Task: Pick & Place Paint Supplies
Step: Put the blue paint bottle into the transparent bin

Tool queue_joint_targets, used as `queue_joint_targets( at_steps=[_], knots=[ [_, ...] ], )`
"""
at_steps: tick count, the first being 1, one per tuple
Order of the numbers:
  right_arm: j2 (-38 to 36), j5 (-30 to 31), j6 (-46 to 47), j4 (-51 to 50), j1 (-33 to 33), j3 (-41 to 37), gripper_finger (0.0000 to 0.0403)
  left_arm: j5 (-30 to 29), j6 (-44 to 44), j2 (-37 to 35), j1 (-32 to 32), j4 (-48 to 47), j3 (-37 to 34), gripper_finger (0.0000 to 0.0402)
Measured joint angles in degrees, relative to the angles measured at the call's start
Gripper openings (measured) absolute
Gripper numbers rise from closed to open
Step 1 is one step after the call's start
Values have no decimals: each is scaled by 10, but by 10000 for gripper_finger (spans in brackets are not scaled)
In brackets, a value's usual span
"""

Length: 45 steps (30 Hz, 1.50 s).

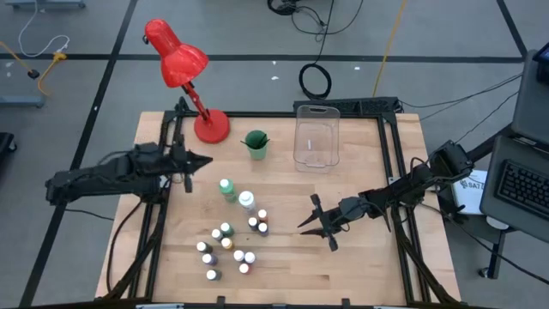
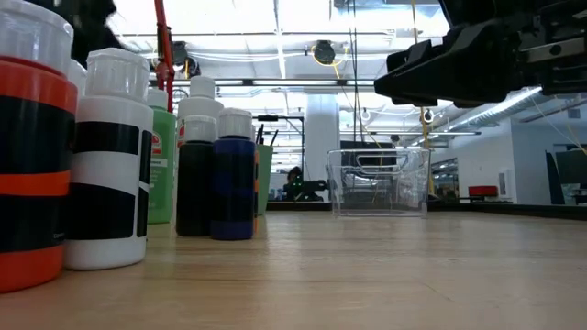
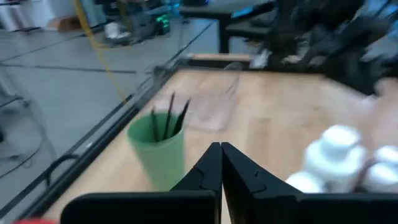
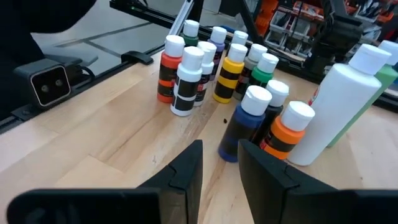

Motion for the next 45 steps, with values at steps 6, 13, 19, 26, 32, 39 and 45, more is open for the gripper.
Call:
queue_joint_targets(
  at_steps=[6, 13, 19, 26, 32, 39, 45],
  knots=[
    [0, 0, -22, 51, -18, 0, 90, -53, -6, -10, 1, 141, -120, 2],
    [0, -2, 68, 38, -66, 54, 79, -118, 0, -9, 2, 175, -174, 1],
    [11, 40, 76, -104, -64, 155, 86, -187, 28, -10, 3, 177, -169, 9],
    [102, 39, 55, -117, -25, 235, 175, -200, 84, -10, 2, 195, -169, 2],
    [183, 25, -12, -94, -8, 265, 223, -200, 103, -9, 2, 231, -169, 13],
    [241, 29, 23, -4, -34, 270, 223, -185, 117, -9, 2, 258, -168, 7],
    [245, 26, 39, -16, -43, 270, 221, -180, 129, -9, 2, 259, -168, 9]
  ],
)
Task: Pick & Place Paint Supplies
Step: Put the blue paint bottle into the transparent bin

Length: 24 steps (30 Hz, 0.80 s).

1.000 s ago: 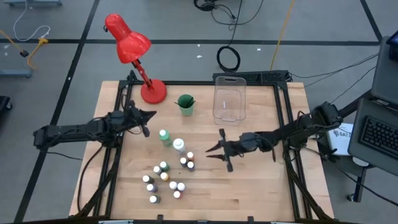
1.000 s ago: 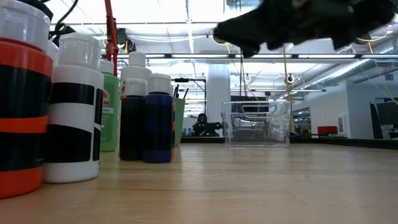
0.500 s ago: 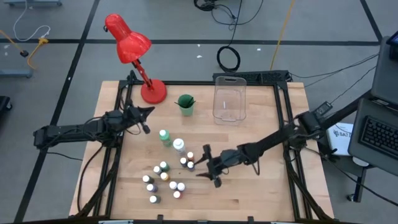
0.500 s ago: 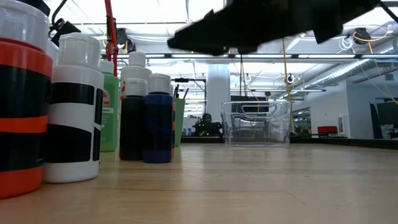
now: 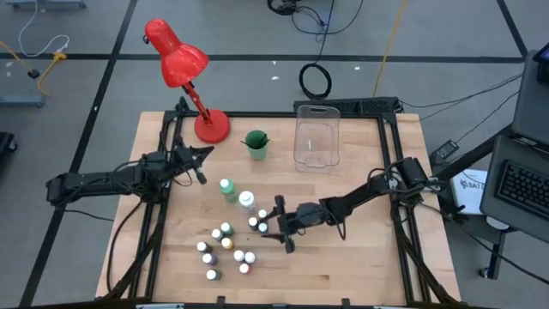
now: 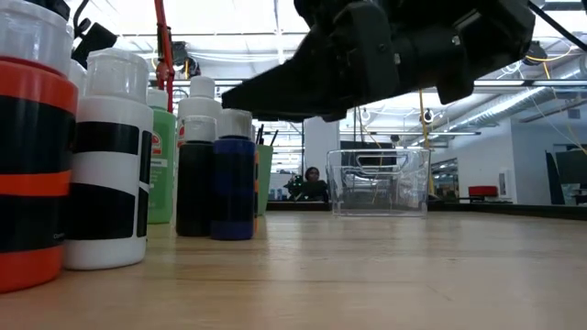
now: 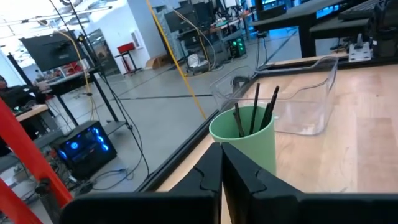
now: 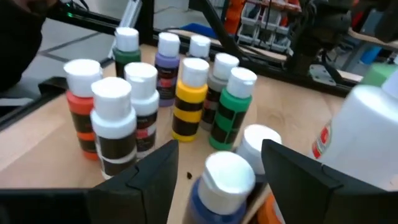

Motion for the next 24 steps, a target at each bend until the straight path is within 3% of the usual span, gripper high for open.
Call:
queue_joint_targets(
  at_steps=[9, 24],
  knots=[
    [1, 1, 11, -46, -7, 0, 207, 1, -10, 0, 0, 0, 0, 19],
    [1, -1, 8, -40, -12, 0, 168, 1, -24, 0, 0, -10, 0, 19]
  ],
)
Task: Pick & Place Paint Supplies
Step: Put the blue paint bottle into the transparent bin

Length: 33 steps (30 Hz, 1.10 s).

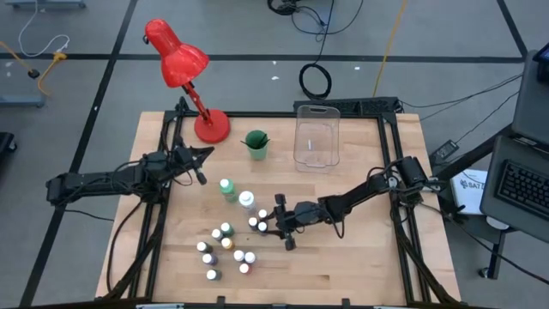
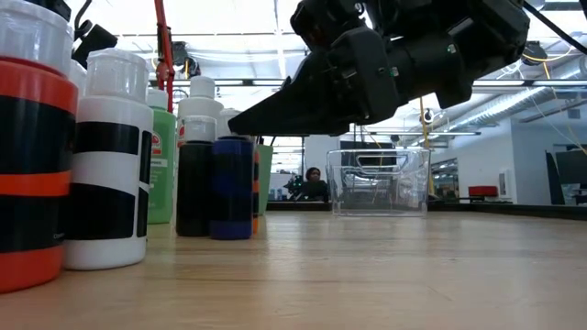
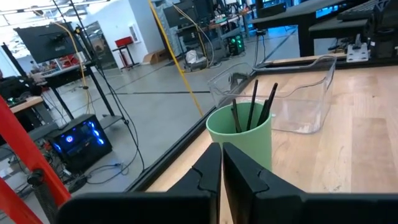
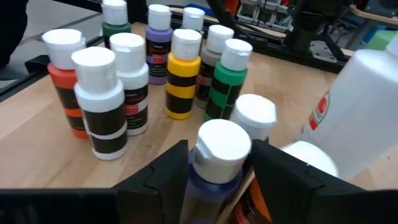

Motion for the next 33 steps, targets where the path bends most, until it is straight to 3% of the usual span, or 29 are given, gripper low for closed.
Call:
queue_joint_targets(
  at_steps=[14, 21, 25, 29, 33],
  knots=[
    [0, -15, 18, 5, -4, 0, 153, 0, -20, 0, 0, -5, 0, 19],
    [0, -60, 33, 19, -9, 0, 100, 0, -27, 0, 0, -14, 0, 19],
    [-2, -60, 33, 43, -8, 0, 98, 0, -35, 0, 0, -17, 0, 19],
    [-27, -60, 30, 28, -8, -1, 98, 0, -36, 0, 0, -17, 0, 19],
    [-90, -59, 8, -62, -4, -1, 98, 0, -35, 0, 0, -17, 0, 19]
  ],
)
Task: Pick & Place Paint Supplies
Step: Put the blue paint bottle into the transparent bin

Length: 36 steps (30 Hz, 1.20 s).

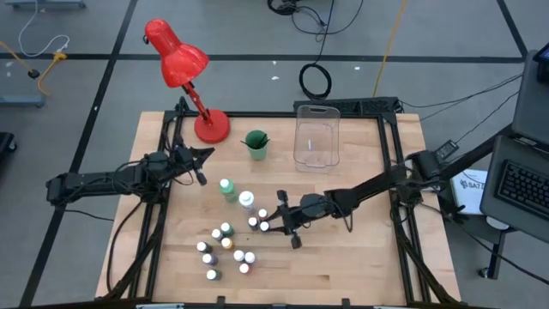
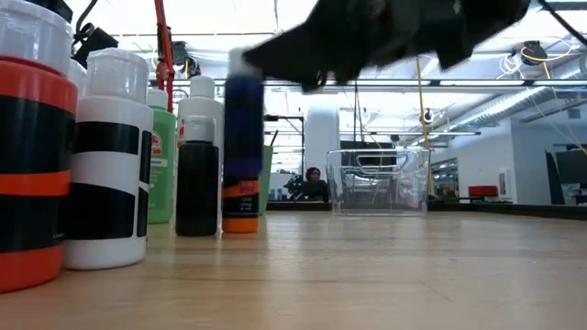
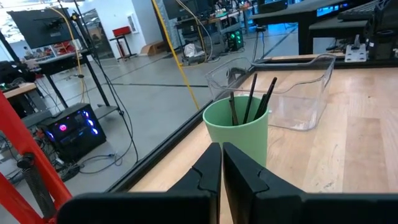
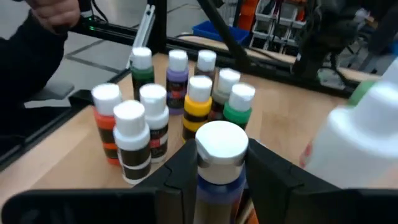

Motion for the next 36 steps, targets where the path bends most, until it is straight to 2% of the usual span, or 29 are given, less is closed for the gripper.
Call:
queue_joint_targets(
  at_steps=[6, 9, 13, 16, 20, 25, 31, 36],
  knots=[
    [-162, 14, -47, -105, -5, 0, 99, 0, -1, 0, 0, 4, 0, 19],
    [-260, 94, -106, -121, -29, 0, 99, 13, -2, 0, 0, 4, 0, 19],
    [-380, 196, -174, -118, -103, 1, 102, 43, 1, 0, 0, -7, 0, 19],
    [-445, 195, -182, -146, -188, 1, 101, 54, 2, 0, 0, -12, 0, 19],
    [-486, 132, -144, -201, -309, 1, 102, 55, -3, 0, 0, -14, 0, 19],
    [-454, 23, -80, -259, -430, 1, 102, 56, -15, 0, 0, -33, 0, 19],
    [-305, -107, -9, -169, -515, -6, 102, 56, -32, 0, 0, -43, 0, 19],
    [-198, -151, 3, -113, -546, -7, 103, 56, -49, 0, 0, -62, 0, 19]
  ],
)
